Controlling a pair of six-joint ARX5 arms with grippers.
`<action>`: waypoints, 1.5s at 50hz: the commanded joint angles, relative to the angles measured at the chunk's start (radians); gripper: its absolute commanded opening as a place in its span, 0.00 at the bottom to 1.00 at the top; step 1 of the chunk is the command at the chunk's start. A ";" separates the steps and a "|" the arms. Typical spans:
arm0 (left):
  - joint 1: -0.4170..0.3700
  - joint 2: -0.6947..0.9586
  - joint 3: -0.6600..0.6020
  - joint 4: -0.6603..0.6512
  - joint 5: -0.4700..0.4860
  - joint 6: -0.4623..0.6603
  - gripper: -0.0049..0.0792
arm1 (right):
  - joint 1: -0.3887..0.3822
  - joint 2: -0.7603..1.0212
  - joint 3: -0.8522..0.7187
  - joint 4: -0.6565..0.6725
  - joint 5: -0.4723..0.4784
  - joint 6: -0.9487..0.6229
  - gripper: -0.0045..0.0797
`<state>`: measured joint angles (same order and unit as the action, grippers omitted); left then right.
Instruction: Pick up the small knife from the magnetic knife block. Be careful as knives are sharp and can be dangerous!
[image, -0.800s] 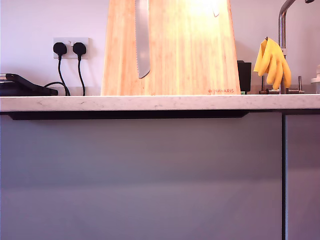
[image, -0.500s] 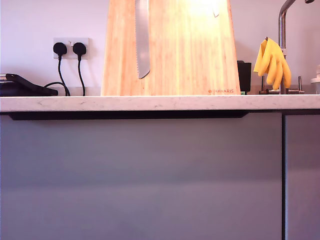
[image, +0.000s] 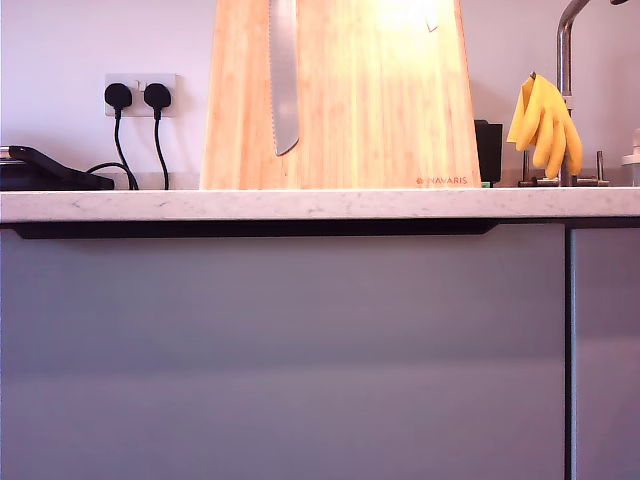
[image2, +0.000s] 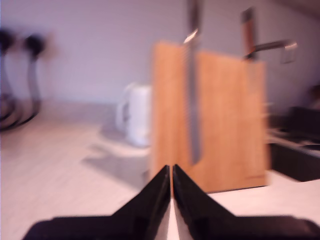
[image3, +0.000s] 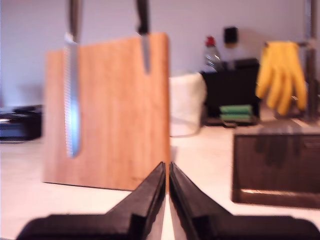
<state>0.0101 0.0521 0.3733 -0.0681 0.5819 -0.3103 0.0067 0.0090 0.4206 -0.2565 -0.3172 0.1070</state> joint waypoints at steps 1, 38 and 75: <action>0.003 0.069 0.025 -0.022 0.050 -0.003 0.03 | 0.000 0.019 0.017 -0.040 -0.035 0.001 0.04; 0.003 0.748 0.357 -0.037 0.385 0.264 0.50 | 0.000 0.469 0.414 -0.291 -0.365 -0.027 0.04; -0.012 1.294 0.720 -0.066 0.327 0.482 0.96 | 0.024 0.739 0.515 -0.233 -0.352 -0.036 0.65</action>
<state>0.0055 1.3190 1.0813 -0.1356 0.9077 0.1596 0.0177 0.7376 0.8818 -0.5022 -0.6704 0.0769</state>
